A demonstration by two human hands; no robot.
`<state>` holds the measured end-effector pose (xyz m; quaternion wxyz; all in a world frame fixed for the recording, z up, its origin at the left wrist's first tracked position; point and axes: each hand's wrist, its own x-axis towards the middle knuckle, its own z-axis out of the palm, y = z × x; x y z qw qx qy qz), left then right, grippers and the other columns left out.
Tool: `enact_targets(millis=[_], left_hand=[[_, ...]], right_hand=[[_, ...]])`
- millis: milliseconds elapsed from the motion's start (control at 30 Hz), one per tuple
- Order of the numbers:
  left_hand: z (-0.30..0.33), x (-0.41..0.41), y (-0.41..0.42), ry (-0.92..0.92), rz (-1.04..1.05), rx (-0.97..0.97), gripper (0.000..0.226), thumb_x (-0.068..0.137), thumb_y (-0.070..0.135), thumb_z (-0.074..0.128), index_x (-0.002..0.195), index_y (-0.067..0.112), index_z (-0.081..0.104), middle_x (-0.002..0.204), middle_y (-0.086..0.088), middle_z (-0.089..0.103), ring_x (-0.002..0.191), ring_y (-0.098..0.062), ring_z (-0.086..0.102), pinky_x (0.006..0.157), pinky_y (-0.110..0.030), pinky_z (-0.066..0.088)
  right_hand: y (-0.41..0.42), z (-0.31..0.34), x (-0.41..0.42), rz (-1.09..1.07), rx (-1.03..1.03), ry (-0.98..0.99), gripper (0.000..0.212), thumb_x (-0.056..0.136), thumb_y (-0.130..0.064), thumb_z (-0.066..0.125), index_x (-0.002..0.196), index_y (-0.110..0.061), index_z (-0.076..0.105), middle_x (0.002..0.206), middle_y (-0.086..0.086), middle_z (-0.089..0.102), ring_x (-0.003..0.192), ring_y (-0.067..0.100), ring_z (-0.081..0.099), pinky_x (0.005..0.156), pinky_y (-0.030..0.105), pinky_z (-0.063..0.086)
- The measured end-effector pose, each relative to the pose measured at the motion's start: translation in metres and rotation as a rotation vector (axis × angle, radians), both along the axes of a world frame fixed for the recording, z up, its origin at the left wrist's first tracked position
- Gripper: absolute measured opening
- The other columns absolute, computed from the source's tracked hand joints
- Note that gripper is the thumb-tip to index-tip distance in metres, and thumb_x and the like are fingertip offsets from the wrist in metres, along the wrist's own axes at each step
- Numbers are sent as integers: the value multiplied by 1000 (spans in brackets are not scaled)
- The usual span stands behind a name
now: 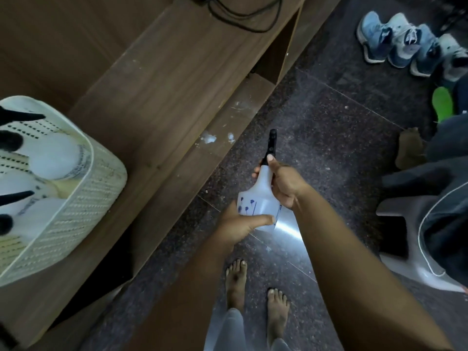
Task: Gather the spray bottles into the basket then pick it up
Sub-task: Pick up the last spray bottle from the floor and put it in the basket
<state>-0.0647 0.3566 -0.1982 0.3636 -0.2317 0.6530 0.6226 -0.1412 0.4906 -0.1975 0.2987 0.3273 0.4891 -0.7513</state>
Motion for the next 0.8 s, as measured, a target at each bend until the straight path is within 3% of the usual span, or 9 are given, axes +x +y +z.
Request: enact_targets(millis=[100,233,367,433,533,633,733,800], left_hand=[[20,11,-3,25,33,30,40,61,22,88,92,27,64,93,6,73,86,-12,69,72,-31,58],[52,24,-20,11,312,166,66,68,20,84,124,16,48,123,-11,64,102,-23,68,81,-43,59],[109,33,-53,138,507,167,50,77,16,77,119,18,49,112,-4,68,94,-18,70,77,-38,60],[139,39,-72,195,570,184,50,74,16,78,115,19,50,110,-3,68,94,-18,70,80,-38,59],[176,48,-105,223,641,215,78,63,29,87,128,15,45,122,-10,65,106,-24,68,89,-44,56],[212,52,-140,225,795,232,56,80,30,74,125,12,47,123,-9,64,110,-25,65,85,-38,56],[244,53,-169,182,906,205,44,89,34,63,125,14,49,123,-7,64,107,-21,65,72,-30,56],[266,54,-186,149,927,154,43,89,38,61,124,17,47,119,-7,65,98,-21,66,66,-31,55]], right_hand=[[-1,28,7,50,43,-3,40,98,-36,44,118,-2,51,90,9,59,78,21,57,70,34,54],[-17,78,24,97,65,97,30,98,-23,48,118,-1,51,93,11,60,82,23,62,73,34,57],[-58,142,34,227,76,285,21,99,-12,45,115,-11,58,100,6,69,87,16,67,77,27,57],[-79,172,36,288,157,369,19,95,-18,54,110,-9,59,104,10,69,89,19,67,78,31,57],[-113,222,40,357,208,454,28,87,-26,66,109,-10,60,106,10,70,95,25,67,86,41,55],[-151,261,47,373,348,582,22,79,-32,75,93,-19,64,95,2,70,88,20,68,79,36,57],[-191,287,60,529,657,765,48,74,-57,68,106,-22,65,107,3,65,97,20,63,85,38,54],[-213,298,70,660,683,852,51,79,-62,58,116,-27,59,117,4,61,111,23,55,97,43,48]])
